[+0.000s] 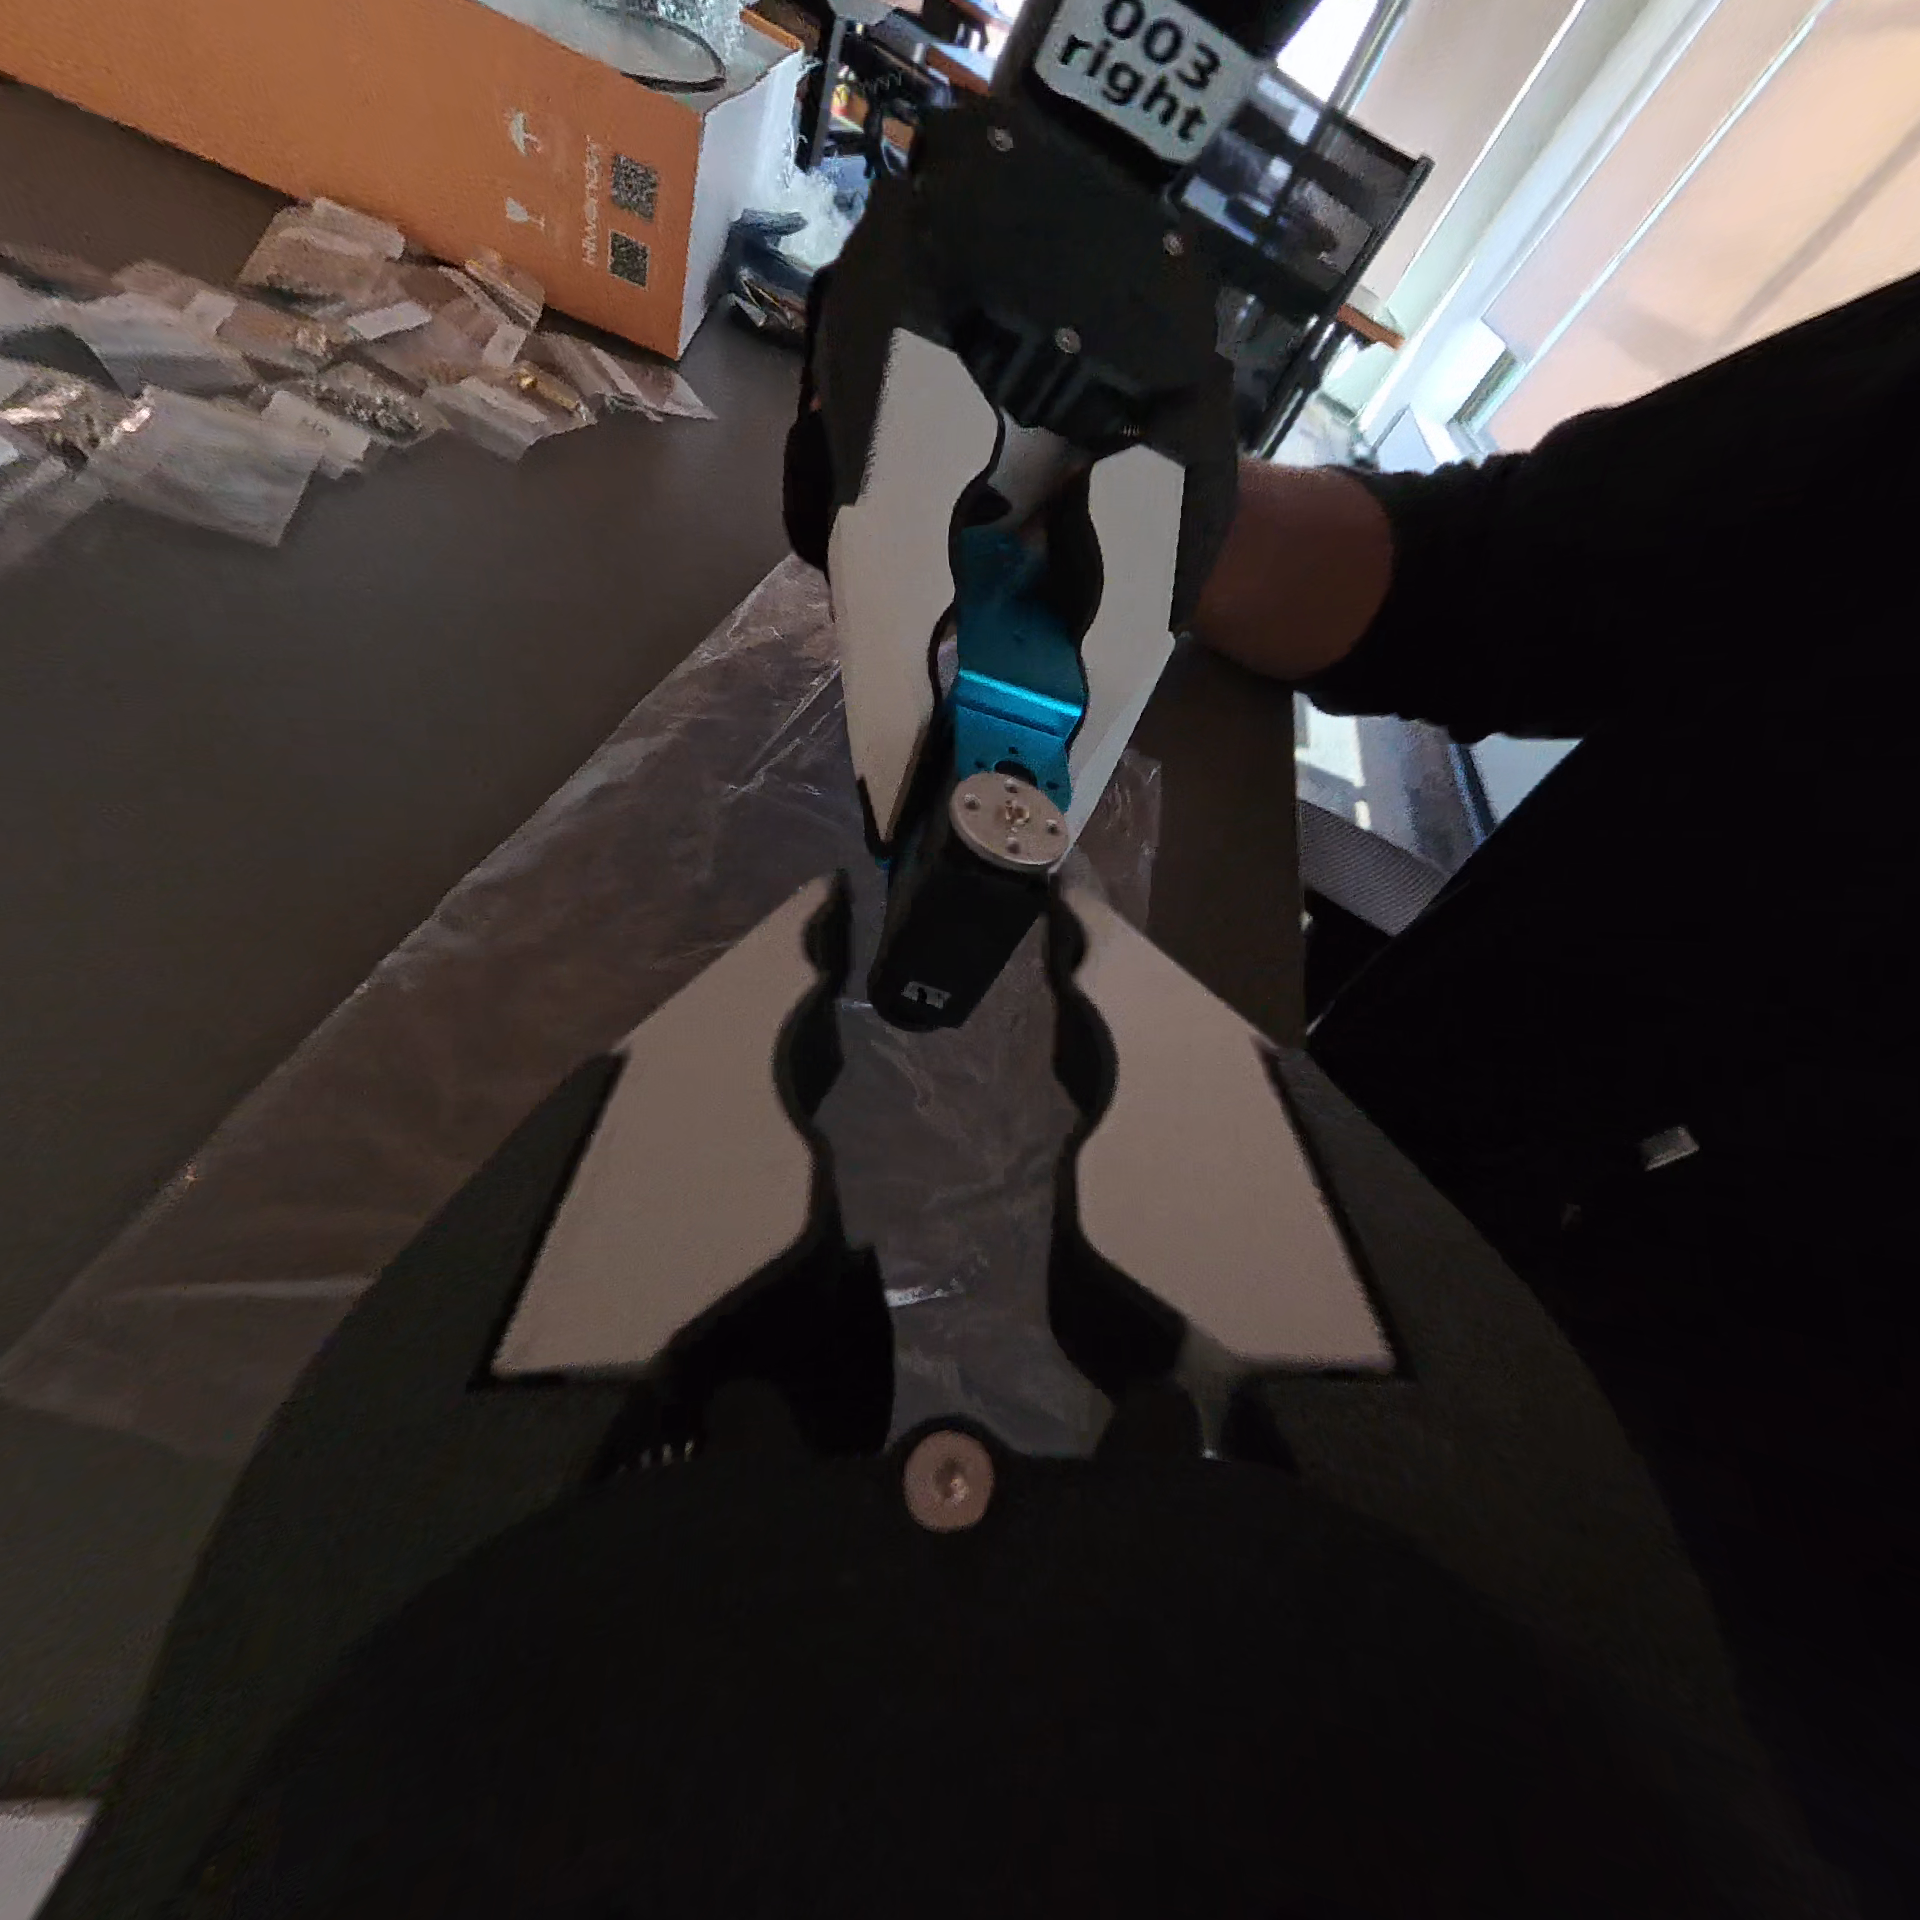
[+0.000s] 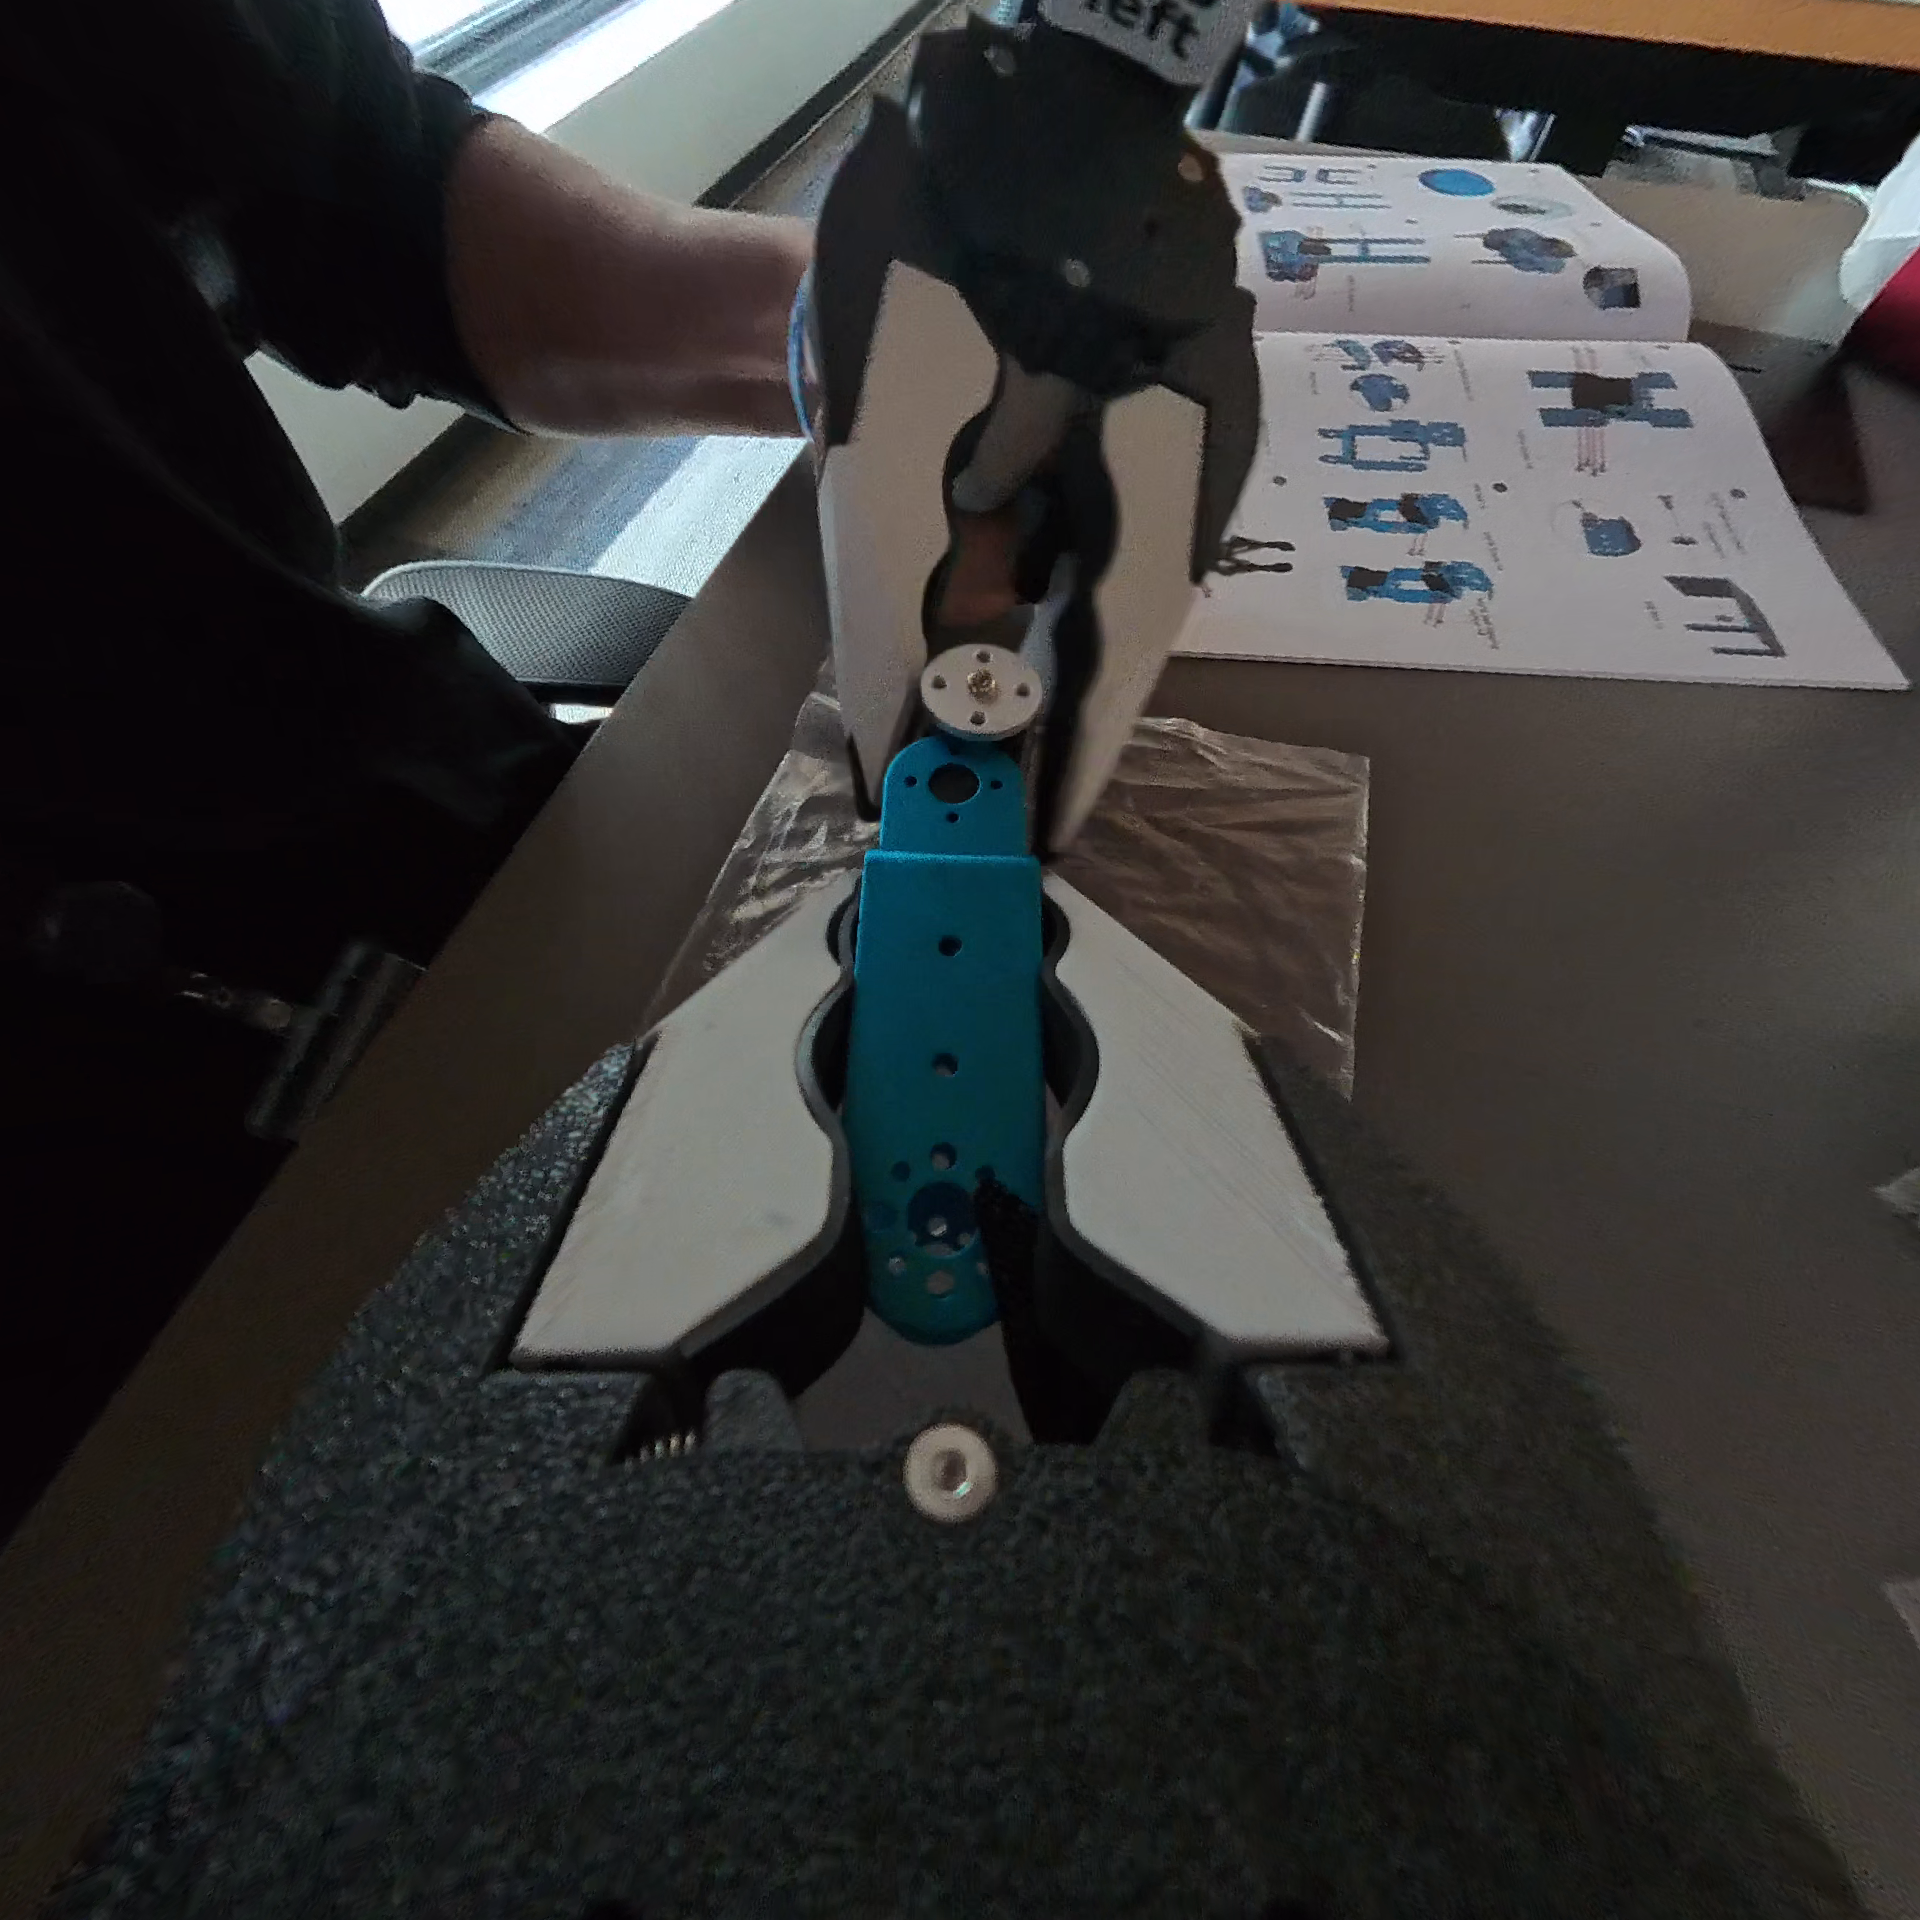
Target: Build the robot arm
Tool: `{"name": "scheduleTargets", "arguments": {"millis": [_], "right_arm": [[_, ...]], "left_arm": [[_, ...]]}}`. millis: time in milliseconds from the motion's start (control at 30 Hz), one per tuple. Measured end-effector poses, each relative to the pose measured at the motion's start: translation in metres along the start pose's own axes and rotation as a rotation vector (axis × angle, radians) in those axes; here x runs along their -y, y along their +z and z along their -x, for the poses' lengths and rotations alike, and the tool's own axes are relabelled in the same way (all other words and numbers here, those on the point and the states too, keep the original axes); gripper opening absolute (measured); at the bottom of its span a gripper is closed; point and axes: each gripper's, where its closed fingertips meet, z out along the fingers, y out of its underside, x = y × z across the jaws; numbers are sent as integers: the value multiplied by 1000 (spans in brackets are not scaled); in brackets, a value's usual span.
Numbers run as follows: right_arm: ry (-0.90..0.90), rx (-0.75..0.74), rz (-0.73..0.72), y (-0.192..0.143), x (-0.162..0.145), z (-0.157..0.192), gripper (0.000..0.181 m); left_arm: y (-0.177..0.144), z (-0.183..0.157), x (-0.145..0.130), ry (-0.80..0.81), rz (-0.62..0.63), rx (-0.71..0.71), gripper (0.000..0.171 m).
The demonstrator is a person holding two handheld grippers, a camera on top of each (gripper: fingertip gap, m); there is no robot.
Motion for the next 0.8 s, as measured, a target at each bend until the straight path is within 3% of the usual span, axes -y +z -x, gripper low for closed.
{"name": "scheduleTargets", "arguments": {"millis": [33, 167, 367, 500, 633, 700, 800], "right_arm": [[13, -2, -2, -1, 0, -2, 29], [10, -31, -56, -9, 14, -4, 33], [-35, -101, -155, -39, 37, -10, 32], [-33, -96, -35, -38, 17, -12, 45], [-10, -77, -5, -49, 11, -11, 40], [2, -54, -74, -51, 19, -7, 28], [18, -56, -107, -49, 25, -8, 28]], "left_arm": [[1, 0, 1, 30, 5, 13, 27], [-3, -3, 12, 180, -20, 76, 22], [-5, -4, 22, 258, -84, 127, 20], [-1, -5, 23, 254, -101, 112, 20], [-4, -7, 29, 257, -142, 93, 20], [-6, -10, 32, 254, -162, 78, 20], [-10, -11, 35, 260, -175, 77, 20]]}}
